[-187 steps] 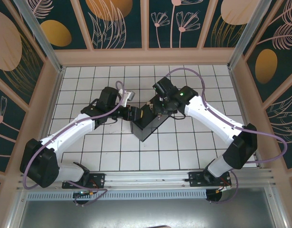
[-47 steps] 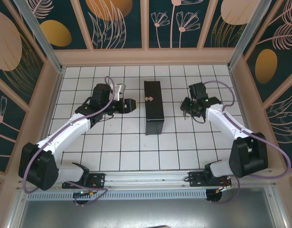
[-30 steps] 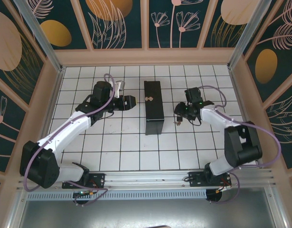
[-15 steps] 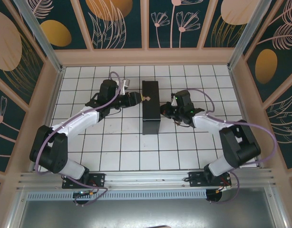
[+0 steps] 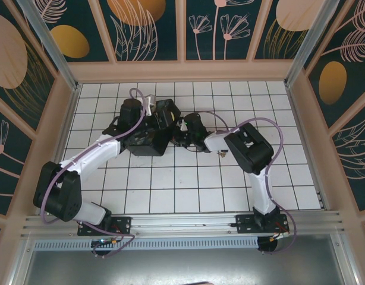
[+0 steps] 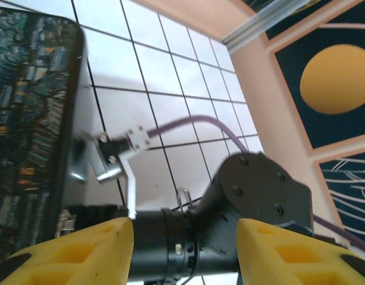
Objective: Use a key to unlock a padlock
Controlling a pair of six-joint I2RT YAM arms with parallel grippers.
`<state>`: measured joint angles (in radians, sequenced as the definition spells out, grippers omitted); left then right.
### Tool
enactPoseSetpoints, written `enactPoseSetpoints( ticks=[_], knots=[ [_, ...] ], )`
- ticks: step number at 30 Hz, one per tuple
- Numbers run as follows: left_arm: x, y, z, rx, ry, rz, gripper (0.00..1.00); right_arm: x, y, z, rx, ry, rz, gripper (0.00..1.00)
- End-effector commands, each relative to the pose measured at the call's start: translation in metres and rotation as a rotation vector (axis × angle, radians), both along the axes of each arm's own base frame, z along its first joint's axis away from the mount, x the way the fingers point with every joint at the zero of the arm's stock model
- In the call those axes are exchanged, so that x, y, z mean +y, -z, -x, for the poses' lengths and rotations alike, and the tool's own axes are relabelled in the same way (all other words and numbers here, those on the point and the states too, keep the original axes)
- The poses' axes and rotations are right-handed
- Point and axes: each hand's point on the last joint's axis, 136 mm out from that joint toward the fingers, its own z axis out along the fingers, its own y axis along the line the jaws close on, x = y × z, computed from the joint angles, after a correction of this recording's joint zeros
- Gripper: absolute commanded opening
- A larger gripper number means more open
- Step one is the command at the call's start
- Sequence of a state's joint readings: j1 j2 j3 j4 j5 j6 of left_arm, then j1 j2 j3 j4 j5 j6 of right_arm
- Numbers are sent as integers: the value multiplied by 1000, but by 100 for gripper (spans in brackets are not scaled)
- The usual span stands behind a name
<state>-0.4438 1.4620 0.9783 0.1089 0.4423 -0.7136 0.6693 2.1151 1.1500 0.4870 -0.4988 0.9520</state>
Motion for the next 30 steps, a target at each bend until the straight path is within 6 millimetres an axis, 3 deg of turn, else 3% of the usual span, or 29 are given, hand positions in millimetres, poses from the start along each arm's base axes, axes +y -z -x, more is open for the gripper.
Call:
enactPoseSetpoints(
  ticks=[1, 4, 9, 14, 16, 17, 18, 19, 23, 26, 28, 30],
  knots=[
    [5, 9, -6, 12, -6, -56, 49, -9, -32, -20, -61, 42, -45, 12],
    [15, 12, -14, 11, -37, -44, 49, -40, -17, -11, -11, 71, 61, 15],
    [31, -9, -27, -37, -64, -7, 50, -89, -1, 5, 25, 95, 280, 25],
    [58, -21, -39, -70, -135, -40, 52, -114, -13, 13, -23, 103, 341, 30],
    [83, -17, -47, -121, -220, -180, 63, -128, -24, 9, -119, 98, 434, 43],
    [96, -17, -51, -166, -259, -243, 69, -134, -28, 7, -157, 95, 475, 59],
    [112, -17, -57, -212, -317, -282, 92, -140, -34, 6, -200, 88, 518, 97],
    [136, -15, -65, -230, -413, -317, 98, -162, -41, -6, -232, 132, 564, 99],
    [224, 11, -70, -281, -711, -448, 99, -236, -84, -31, -421, 329, 708, 99],
    [278, 51, -62, -300, -798, -605, 99, -298, -118, -38, -608, 507, 731, 99],
    [294, 82, -51, -275, -790, -697, 98, -329, -131, -29, -772, 597, 756, 99],
    [290, 91, -37, -336, -776, -690, 98, -357, -140, -16, -872, 698, 804, 99]
  ],
)
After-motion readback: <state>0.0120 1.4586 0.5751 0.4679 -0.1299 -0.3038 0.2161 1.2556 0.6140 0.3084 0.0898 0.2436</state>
